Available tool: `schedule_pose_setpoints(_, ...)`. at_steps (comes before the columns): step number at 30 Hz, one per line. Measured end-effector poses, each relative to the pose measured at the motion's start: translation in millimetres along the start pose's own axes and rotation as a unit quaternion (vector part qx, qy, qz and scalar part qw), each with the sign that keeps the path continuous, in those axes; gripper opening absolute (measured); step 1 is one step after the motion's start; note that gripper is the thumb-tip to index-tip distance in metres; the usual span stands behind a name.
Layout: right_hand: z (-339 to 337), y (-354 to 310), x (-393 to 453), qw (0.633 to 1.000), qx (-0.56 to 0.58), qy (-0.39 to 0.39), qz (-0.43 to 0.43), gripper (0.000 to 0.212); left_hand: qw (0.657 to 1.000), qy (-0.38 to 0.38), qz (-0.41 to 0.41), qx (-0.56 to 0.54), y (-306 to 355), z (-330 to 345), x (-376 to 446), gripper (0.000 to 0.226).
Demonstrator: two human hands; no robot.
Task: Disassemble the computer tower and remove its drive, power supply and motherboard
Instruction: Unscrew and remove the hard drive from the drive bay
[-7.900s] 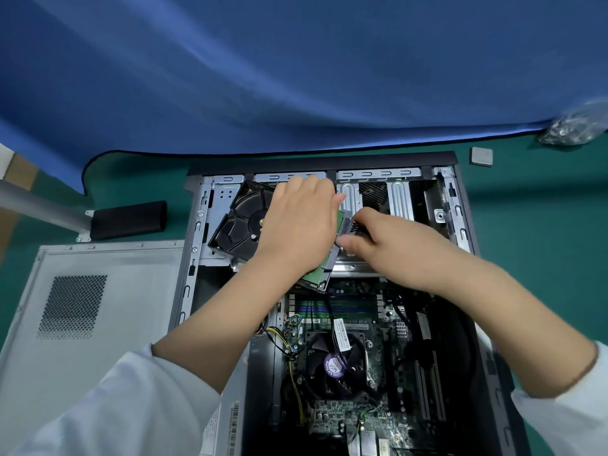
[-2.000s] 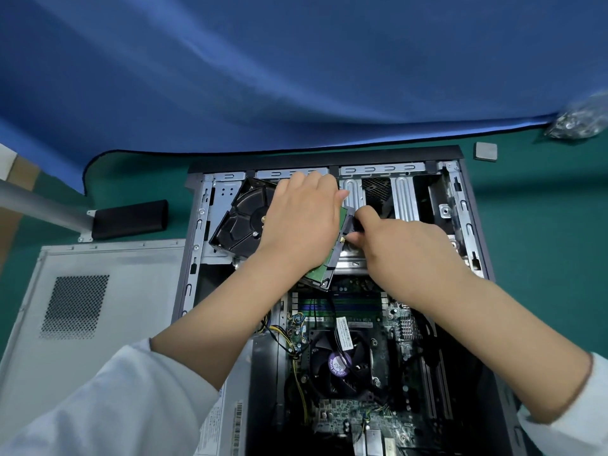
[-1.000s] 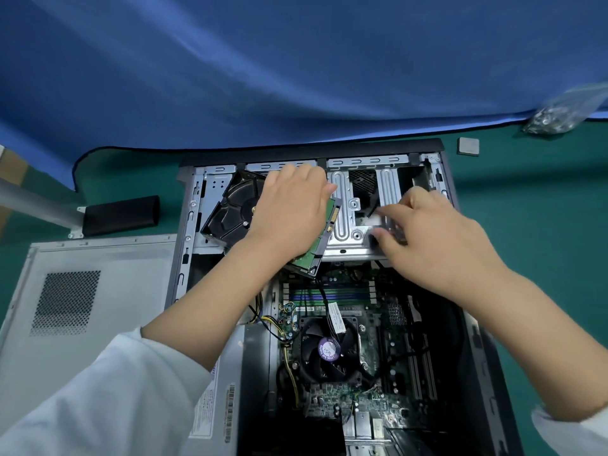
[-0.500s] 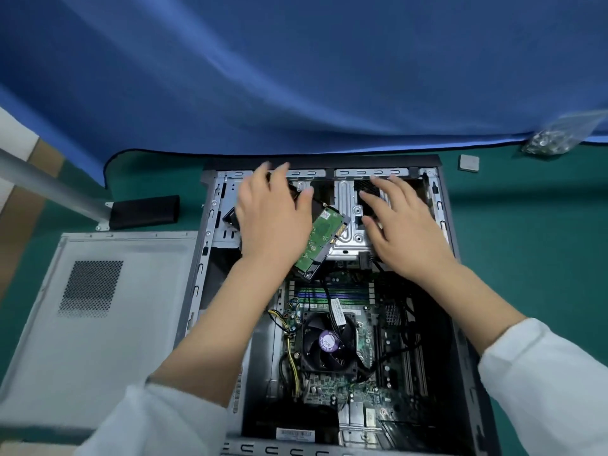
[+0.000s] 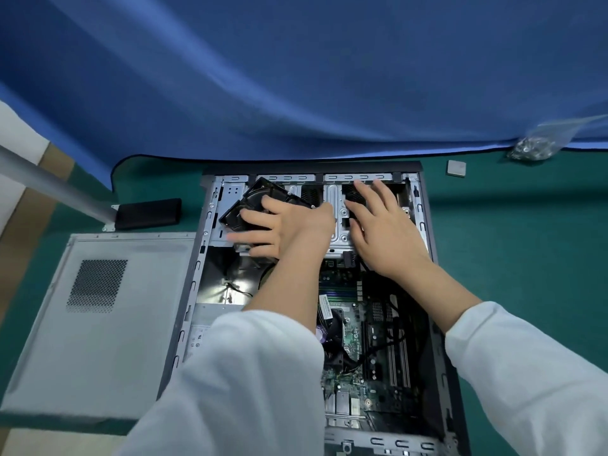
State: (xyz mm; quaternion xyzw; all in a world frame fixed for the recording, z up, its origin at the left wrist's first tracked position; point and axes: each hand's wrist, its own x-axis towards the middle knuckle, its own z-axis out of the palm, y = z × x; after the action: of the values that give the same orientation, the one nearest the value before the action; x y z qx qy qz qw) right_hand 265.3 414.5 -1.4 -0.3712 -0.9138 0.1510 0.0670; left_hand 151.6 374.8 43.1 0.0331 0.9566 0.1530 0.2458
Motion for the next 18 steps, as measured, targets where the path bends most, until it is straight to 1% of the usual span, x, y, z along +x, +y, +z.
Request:
schedule_pose_setpoints(2, -1, 0, 0, 1.000, 0.000, 0.003, 0.002, 0.042, 1.000, -0.004, -0.023, -0.011, 3, 2, 1, 0.094)
schedule_pose_setpoints(6, 0, 1, -1, 1.000, 0.003, 0.012, -0.003, 0.041, 0.999, 0.001, -0.044, -0.030, 9, 3, 2, 0.089)
schedule_pose_setpoints(10, 0, 2, 0, 1.000, 0.002, 0.015, -0.002, 0.040, 0.997, 0.021, -0.037, -0.070, 5, -3, 2, 0.078)
schedule_pose_setpoints(12, 1, 3, 1, 1.000, 0.000, 0.010, -0.002, 0.041, 0.994, 0.046, -0.001, -0.097, -5, -7, 0, 0.072)
schedule_pose_setpoints(14, 1, 2, 2, 1.000, 0.012, 0.014, 0.003, 0.043, 0.987, 0.059, 0.054, -0.139, -21, -18, -3, 0.065)
schedule_pose_setpoints(16, -1, 0, 2, 0.999, 0.043, 0.029, 0.002, 0.043, 0.971, 0.041, 0.110, -0.209, -41, -37, -1, 0.056)
schedule_pose_setpoints(18, -4, -8, 6, 0.997, 0.065, 0.024, -0.017, 0.042, 0.944, 0.016, 0.174, -0.279, -60, -63, 9, 0.050)
